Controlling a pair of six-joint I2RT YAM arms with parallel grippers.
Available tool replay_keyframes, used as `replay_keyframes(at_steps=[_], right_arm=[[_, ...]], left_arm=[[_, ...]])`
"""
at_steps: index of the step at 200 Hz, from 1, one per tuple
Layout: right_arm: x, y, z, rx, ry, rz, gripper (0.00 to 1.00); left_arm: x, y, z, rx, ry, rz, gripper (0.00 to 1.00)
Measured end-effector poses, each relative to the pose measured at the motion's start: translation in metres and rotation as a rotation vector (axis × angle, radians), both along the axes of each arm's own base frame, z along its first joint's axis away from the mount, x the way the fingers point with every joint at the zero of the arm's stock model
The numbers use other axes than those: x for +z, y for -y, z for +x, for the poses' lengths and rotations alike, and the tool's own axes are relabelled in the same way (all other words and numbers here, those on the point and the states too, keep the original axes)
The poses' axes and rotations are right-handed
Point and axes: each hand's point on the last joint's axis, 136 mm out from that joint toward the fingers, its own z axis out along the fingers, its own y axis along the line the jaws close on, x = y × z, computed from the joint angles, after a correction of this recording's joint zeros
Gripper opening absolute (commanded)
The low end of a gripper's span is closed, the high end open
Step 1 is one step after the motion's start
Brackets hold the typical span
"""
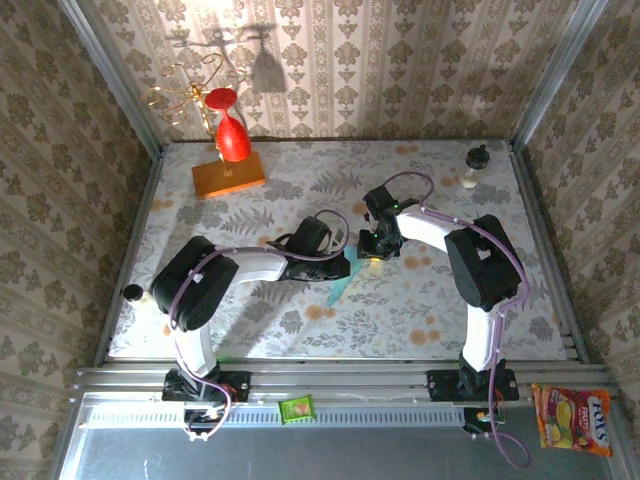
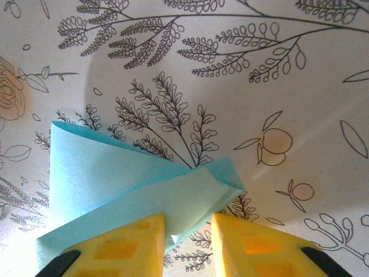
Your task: Fold a paper plane with a square sheet of paper (pick it up from the middle)
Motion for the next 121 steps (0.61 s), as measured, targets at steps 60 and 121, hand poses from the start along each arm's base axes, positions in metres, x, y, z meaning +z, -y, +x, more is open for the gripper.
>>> replay_keyframes(at_steps=[60,121], right_arm=[[0.000,0.000,0.000,0.000,0.000,-0.001,0.28],[-0.001,0.001,0.000,-0.001,0.000,-0.004,0.28]], left_arm=[[-0.010,-0.003,0.000,-0.005,-0.013,0.020,0.00],[-0.016,-0.004,-0.001,-0.009,-0.024,0.028,0.00]])
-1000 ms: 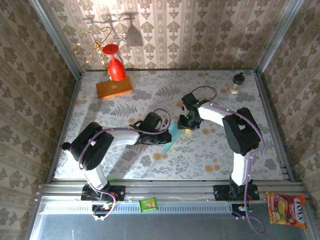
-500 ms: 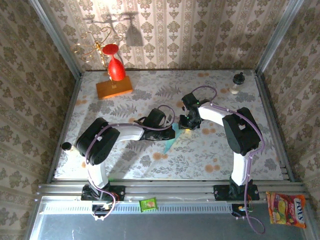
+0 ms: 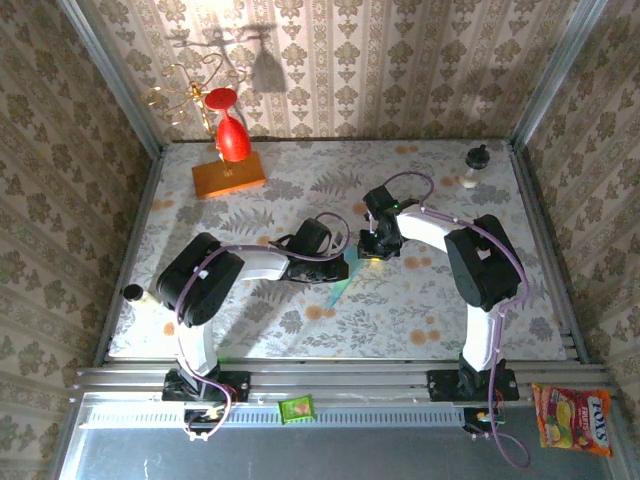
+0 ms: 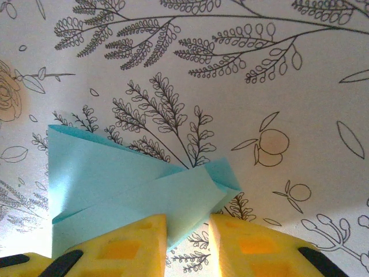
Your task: Fold a paper plane with a square sheet of paper (pick it up from the middle)
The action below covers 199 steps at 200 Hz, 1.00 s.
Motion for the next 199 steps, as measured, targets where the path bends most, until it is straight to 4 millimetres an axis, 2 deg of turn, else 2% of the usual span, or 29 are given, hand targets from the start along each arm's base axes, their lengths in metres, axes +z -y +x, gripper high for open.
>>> replay_keyframes(at_steps=[46,64,79,96,127,151,171,199], right_arm=[[0.000,0.001,0.000,-0.004,-0.002,0.002,0.28],[0.002,0.001,0.000,-0.007,0.002,0.021,0.34],[0.004,0.001,0.000,-0.011,0.010,0.038,0.35],[0.011,0.004,-0.002,-0.018,0.025,0.055,0.36],[0.037,0.005,-0.003,-0.025,0.094,0.110,0.35],[0.046,0.000,-0.012,-0.032,0.114,0.184,0.27],[0.039,-0.007,-0.020,-0.040,0.088,0.226,0.16],[0.031,-0.018,-0.026,-0.051,0.061,0.272,0.10]], left_arm=[[-0.003,-0.001,-0.001,-0.002,-0.006,0.007,0.00],[-0.004,-0.001,-0.002,-0.008,-0.002,0.009,0.00],[-0.005,-0.001,-0.002,-0.014,0.003,0.012,0.00],[-0.006,-0.001,-0.003,-0.023,0.009,0.013,0.00],[-0.007,0.002,-0.005,-0.036,0.028,0.001,0.00],[-0.007,0.003,-0.006,-0.040,0.036,0.000,0.00],[-0.007,0.004,-0.007,-0.041,0.041,0.002,0.00],[-0.008,0.004,-0.007,-0.039,0.043,0.004,0.00]])
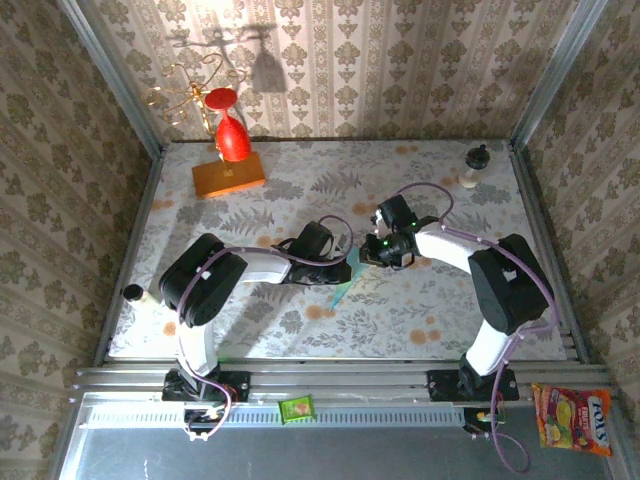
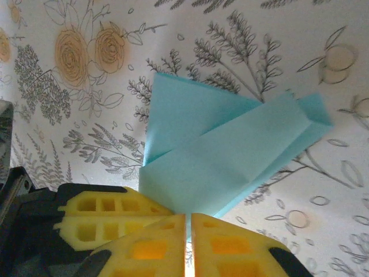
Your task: Fold a paper plane with a square sheet of paper (pick it up from the middle)
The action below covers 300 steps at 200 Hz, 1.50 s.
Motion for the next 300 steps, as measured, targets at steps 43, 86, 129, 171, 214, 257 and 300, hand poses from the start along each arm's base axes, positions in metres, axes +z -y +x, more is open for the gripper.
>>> replay_keyframes(at_steps=[43,86,129,171,214,257,300], right_arm=[[-0.009,-0.018,0.003,-0.010,-0.007,0.035,0.05],[-0.029,-0.016,0.002,-0.051,-0.041,0.033,0.04],[-0.033,-0.011,0.006,-0.078,-0.049,0.091,0.03],[-0.033,0.003,0.016,-0.088,-0.034,0.160,0.05],[-0.034,0.030,0.039,-0.144,-0.023,0.216,0.06],[-0.029,0.065,0.067,-0.237,0.037,0.171,0.08],[-0.001,0.056,0.064,-0.206,0.101,0.159,0.08]], left_arm=[[0.000,0.000,0.000,0.000,0.003,0.003,0.00],[0.000,0.000,0.000,0.001,0.004,0.004,0.00],[-0.001,0.000,-0.001,0.002,0.011,0.000,0.00],[-0.002,-0.002,-0.002,0.003,0.025,-0.014,0.00],[-0.001,-0.002,-0.003,0.008,0.038,-0.032,0.00],[0.001,-0.001,-0.001,0.014,0.052,-0.030,0.00],[0.002,-0.002,-0.002,0.019,0.053,-0.014,0.00]])
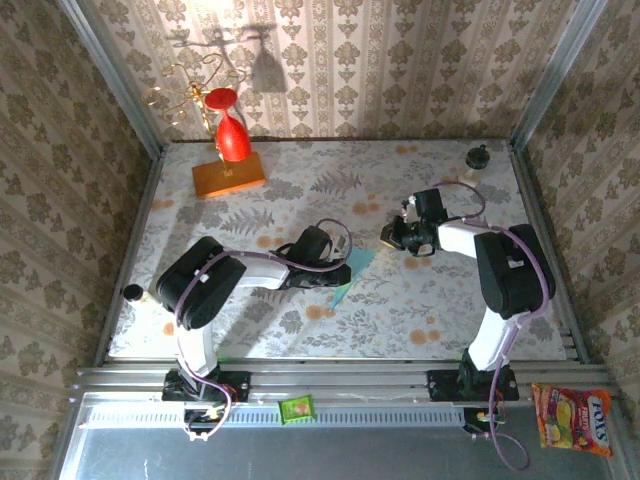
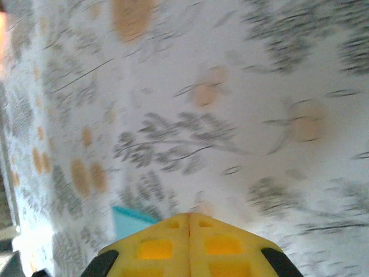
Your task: Fold a paper plane with a square sheet of paper (pick it up from the middle)
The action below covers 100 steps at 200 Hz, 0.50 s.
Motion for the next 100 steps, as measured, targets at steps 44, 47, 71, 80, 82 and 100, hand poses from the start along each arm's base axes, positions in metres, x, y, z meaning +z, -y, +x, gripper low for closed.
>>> replay_keyframes(at_steps=[44,47,71,80,82,100], right_arm=[[0.005,-0.048,-0.029,0.137,-0.007,0.026,0.07],[0.004,-0.050,-0.031,0.145,-0.010,0.028,0.07],[-0.010,-0.059,-0.040,0.178,-0.058,0.041,0.06],[-0.018,-0.058,-0.043,0.180,-0.083,0.038,0.05],[-0.020,-0.058,-0.044,0.179,-0.091,0.036,0.05],[-0.031,-0.058,-0.049,0.190,-0.126,0.037,0.05]], left_arm=[[0.000,-0.002,-0.003,0.002,-0.016,0.015,0.00],[0.000,-0.003,-0.003,0.002,-0.017,0.016,0.00],[0.000,-0.003,-0.003,0.001,-0.023,0.022,0.00],[0.001,-0.004,-0.004,0.001,-0.026,0.026,0.00],[0.001,-0.004,-0.004,0.002,-0.027,0.026,0.00],[0.001,-0.005,-0.006,0.001,-0.035,0.033,0.00]])
